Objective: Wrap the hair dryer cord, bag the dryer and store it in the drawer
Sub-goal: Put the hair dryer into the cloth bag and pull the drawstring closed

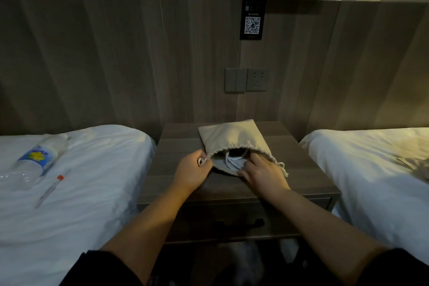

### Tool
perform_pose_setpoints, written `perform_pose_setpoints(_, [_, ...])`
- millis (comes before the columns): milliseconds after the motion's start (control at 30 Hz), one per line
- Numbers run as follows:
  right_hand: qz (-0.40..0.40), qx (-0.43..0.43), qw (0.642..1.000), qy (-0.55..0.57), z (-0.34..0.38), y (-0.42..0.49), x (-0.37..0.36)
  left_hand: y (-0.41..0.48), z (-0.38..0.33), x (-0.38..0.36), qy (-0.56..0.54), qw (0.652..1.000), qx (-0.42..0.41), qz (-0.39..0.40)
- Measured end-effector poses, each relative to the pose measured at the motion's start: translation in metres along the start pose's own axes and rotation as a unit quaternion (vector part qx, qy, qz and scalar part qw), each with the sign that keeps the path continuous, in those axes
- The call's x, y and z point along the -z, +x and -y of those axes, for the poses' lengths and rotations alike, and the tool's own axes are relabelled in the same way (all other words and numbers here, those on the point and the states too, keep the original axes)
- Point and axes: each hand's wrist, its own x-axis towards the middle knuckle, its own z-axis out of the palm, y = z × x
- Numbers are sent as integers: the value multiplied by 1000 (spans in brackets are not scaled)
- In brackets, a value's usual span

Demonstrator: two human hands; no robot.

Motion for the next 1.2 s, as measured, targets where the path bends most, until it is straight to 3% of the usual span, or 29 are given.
perform_pose_setpoints(33, [-55, -4, 998, 16, -4, -6, 3, 0, 0, 0, 20, 1000, 15, -1])
perform_pose_setpoints(100, [-90, -85, 990, 60, -15, -17, 10, 1, -3, 0, 65, 997, 32, 5])
perform_pose_setpoints(167, [-57, -202, 974, 88, -29, -20, 12, 1, -9, -1, 100, 994, 32, 6])
perform_pose_setpoints(233, [7, -262, 962, 73, -41, -18, 10, 1, -13, -4, 122, 992, 19, 0])
perform_pose_setpoints(333, [104, -259, 957, 75, -47, -13, 11, 2, -17, -4, 147, 989, 5, -5])
perform_pose_setpoints(567, [112, -277, 943, 144, -47, 2, 29, 4, -19, -6, 207, 975, 39, 66])
perform_pose_setpoints(733, [50, -282, 942, 176, -55, 19, 56, 27, -47, 13, 80, 996, 17, -38])
perform_pose_setpoints(800, [11, -293, 935, 199, -64, 37, 78, 45, -67, 32, 56, 997, -14, -58])
perform_pose_setpoints(900, [-35, -304, 919, 248, -78, 70, 117, 66, -98, 58, -72, 994, -46, -69])
perform_pose_setpoints(1200, [-62, -310, 907, 279, -94, 119, 180, 113, -142, 90, -281, 954, 41, -95])
